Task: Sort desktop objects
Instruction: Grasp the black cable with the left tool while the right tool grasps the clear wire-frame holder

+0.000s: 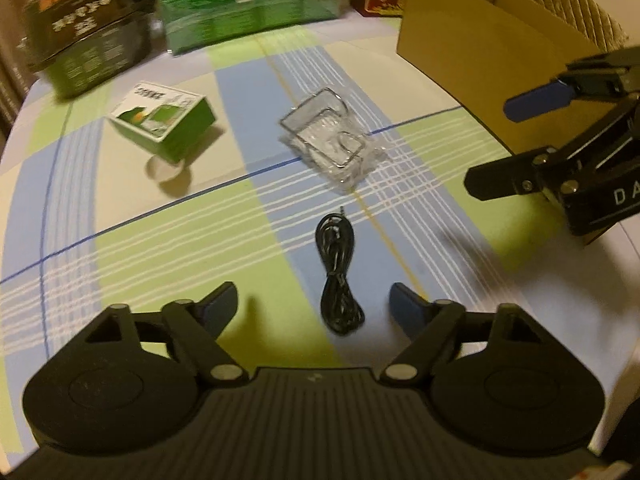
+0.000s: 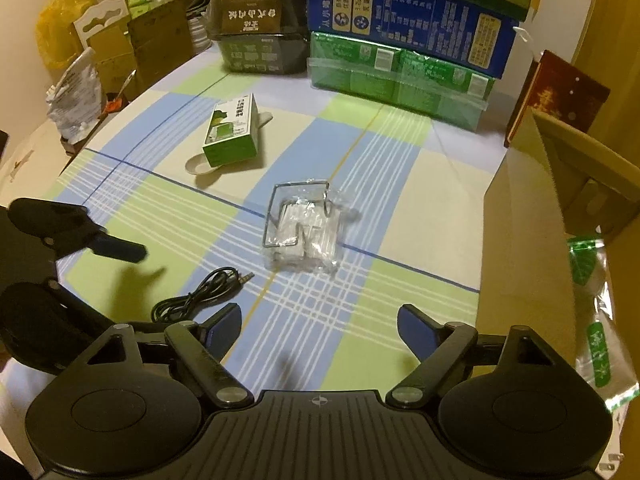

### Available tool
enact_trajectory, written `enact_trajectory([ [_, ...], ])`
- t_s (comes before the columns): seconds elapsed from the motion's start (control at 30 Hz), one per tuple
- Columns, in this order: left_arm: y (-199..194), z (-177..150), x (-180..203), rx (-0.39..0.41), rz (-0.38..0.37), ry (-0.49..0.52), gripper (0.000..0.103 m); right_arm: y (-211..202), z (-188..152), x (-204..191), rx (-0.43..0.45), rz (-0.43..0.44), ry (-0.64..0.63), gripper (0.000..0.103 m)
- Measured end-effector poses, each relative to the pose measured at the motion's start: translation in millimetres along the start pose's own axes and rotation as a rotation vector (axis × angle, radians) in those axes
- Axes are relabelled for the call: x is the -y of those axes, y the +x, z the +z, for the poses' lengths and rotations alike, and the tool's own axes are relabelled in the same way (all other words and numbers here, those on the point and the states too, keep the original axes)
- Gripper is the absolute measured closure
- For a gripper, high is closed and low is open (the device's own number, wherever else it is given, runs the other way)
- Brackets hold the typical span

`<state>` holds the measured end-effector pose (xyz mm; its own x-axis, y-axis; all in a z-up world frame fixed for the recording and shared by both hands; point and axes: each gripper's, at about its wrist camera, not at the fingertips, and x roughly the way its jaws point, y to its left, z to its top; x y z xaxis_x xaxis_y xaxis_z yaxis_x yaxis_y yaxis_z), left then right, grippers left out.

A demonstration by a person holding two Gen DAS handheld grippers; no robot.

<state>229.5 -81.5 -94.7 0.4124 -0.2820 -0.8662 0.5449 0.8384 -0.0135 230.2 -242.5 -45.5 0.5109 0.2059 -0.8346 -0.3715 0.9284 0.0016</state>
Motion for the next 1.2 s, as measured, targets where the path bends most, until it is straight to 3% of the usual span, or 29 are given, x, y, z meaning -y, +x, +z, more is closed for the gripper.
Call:
enact_trajectory([
  [0.1, 10, 2, 3, 0.004, -0.016, 0.025, 0.036, 5, 2, 2, -0.001, -0.008, -0.006, 0.024],
  [0.23, 21, 4, 6, -0.014, -0.04, 0.044, 0.06, 12, 3, 7, -0.007, -0.01, 0.003, 0.027],
  [0.4, 24, 3, 7, -0.011, -0.051, 0.069, 0.071, 21, 5, 7, -0.018, -0.007, -0.003, 0.029],
  [0.47, 23, 3, 2, -0.009, -0.045, 0.064, 0.089, 24, 6, 5, -0.019, -0.004, -0.005, 0.031],
  [0.77, 13, -9, -41, 0.001, 0.049, -0.049, 0.09, 53, 17, -3, -0.011, 0.042, 0.008, 0.036],
  [0.97, 10, -14, -59, 0.021, 0.06, -0.108, 0.09, 73, 29, -11, 0.019, 0.063, 0.006, 0.04],
  [1.2, 12, -14, -59, 0.042, 0.058, -0.095, 0.088, 92, 37, -25, 0.029, 0.035, -0.047, 0.057],
])
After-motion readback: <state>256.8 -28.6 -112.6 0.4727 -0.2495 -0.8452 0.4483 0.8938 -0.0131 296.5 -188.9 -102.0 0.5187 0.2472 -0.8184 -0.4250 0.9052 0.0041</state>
